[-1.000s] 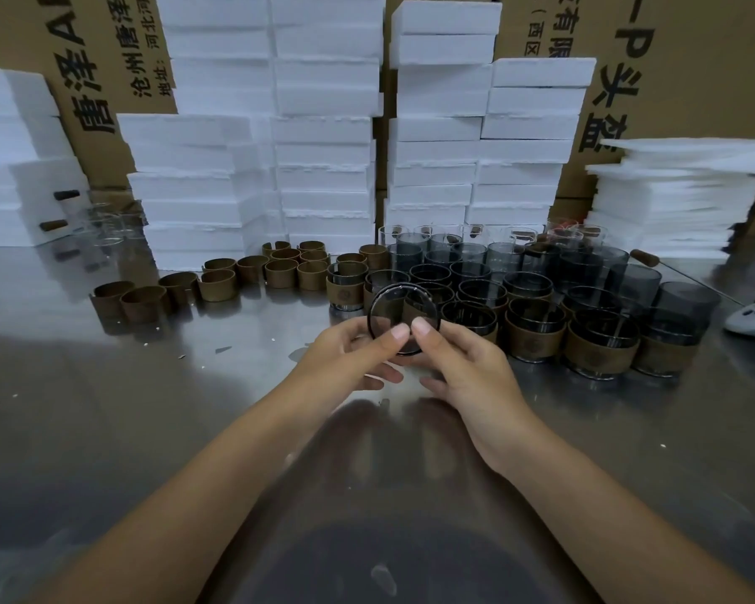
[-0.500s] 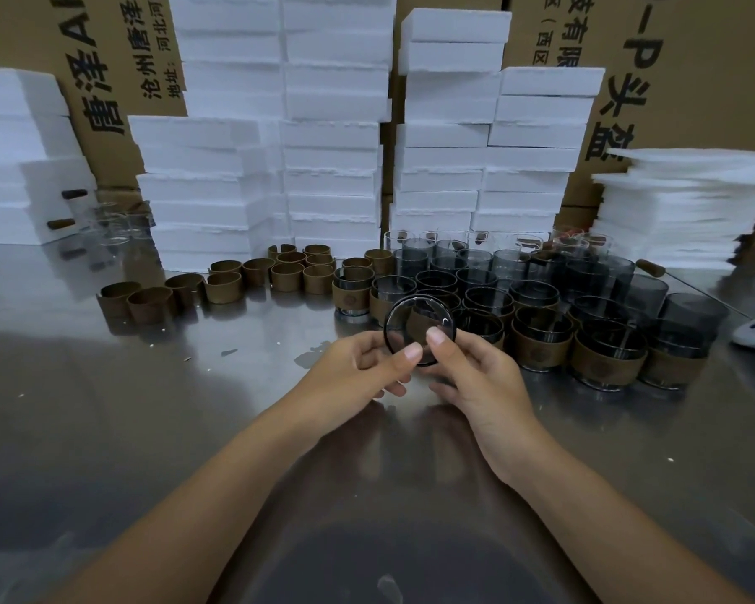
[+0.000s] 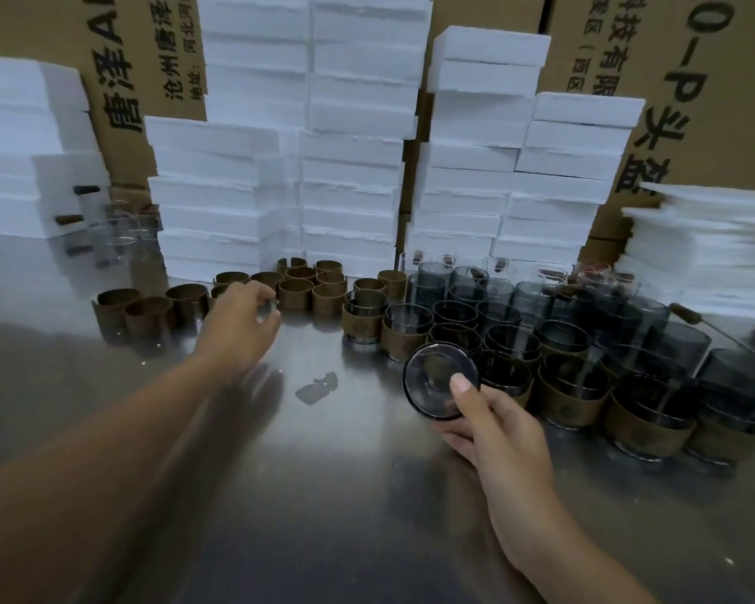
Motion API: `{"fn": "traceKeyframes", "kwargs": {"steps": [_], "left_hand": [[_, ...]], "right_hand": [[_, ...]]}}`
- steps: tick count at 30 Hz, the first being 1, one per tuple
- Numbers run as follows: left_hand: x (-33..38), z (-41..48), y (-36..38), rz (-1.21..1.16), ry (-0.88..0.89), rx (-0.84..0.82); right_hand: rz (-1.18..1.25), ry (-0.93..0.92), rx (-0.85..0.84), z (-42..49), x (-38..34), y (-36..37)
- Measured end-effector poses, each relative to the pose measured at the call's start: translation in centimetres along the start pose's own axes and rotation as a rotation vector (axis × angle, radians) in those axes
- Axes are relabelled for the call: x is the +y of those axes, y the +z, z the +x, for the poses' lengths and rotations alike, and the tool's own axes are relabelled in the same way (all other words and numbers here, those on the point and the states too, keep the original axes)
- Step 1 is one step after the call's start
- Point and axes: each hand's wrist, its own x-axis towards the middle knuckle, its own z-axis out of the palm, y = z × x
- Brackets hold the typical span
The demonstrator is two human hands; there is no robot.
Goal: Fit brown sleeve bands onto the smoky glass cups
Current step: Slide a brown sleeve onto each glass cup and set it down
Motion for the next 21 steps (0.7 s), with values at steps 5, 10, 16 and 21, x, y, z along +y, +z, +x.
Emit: {"fn": "traceKeyframes", "kwargs": {"steps": [5, 10, 16, 21], "left_hand": [[-3.4, 2.8, -0.6, 0.456, -0.054, -0.053], [-4.5, 3.4, -0.2, 0.602, -0.055, -0.109], [-3.0, 2.3, -0.7, 0.514, 0.058, -0.027], [1.9, -0.9, -1.0, 0.206, 0.166, 0.058]], "right_hand": [[0.011, -0.022, -0.015, 0.1, 0.2, 0.2], [0.017, -0.032, -0.026, 0.2, 0.2, 0.4], [0.003, -0.030, -0.009, 0.1, 0.1, 0.3], [0.001, -0.015, -0.005, -0.1, -0.4, 0.4]]}}
